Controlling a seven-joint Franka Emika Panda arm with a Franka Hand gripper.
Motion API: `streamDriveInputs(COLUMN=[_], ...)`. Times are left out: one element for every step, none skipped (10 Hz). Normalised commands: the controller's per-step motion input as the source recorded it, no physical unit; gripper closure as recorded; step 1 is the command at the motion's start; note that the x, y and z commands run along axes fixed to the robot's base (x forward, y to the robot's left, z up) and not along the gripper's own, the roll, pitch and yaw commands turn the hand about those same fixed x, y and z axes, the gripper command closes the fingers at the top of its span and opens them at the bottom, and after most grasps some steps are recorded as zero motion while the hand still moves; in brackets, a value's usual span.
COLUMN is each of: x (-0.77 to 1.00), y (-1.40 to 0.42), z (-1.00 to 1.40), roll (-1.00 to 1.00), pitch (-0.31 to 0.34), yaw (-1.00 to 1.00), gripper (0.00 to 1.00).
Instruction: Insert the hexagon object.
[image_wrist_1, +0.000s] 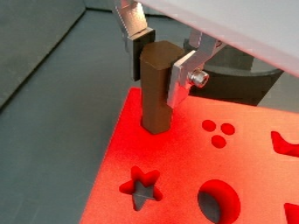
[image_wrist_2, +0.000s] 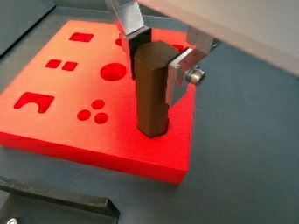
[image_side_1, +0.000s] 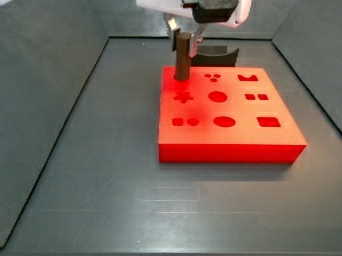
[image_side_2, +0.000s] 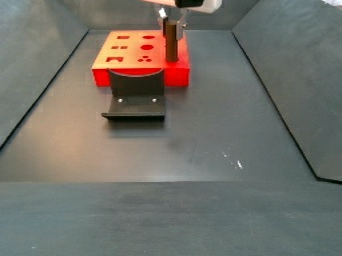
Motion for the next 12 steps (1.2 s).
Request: streamDriveInputs(x=[0.00,0.00,0.00,0.00,-0.04,0.00,0.00,0.00,-0.13,-0.29,-0.34,-0.02], y=[0.00,0.03,0.19,0.24,0.17,0.03,0.04,0.02,0.00,-0.03,-0.04,0.00], z=[-0.22,-0.46,-0.59,-0.55,-0.67,-0.51,-0.31,-0.15,-0.17,-0.17,-0.21,-0.07], roll=[0.01,0.14,0.13,0.12,0.11,0.06,0.00,0.00,0.00,0.00,0.00,0.00], pitch=[0.011,0.087,0.210,0.229,0.169,0.037,-0.003,0.000,-0.007,-0.039,-0.081,-0.029], yaw=[-0.05,-0.11,-0.23,-0.29,-0.28,-0.23,-0.08,-0.07,-0.03,0.00,0.00,0.00], gripper=[1.00,1.00,1.00,1.00,1.00,1.00,1.00,1.00,1.00,1.00,1.00,1.00])
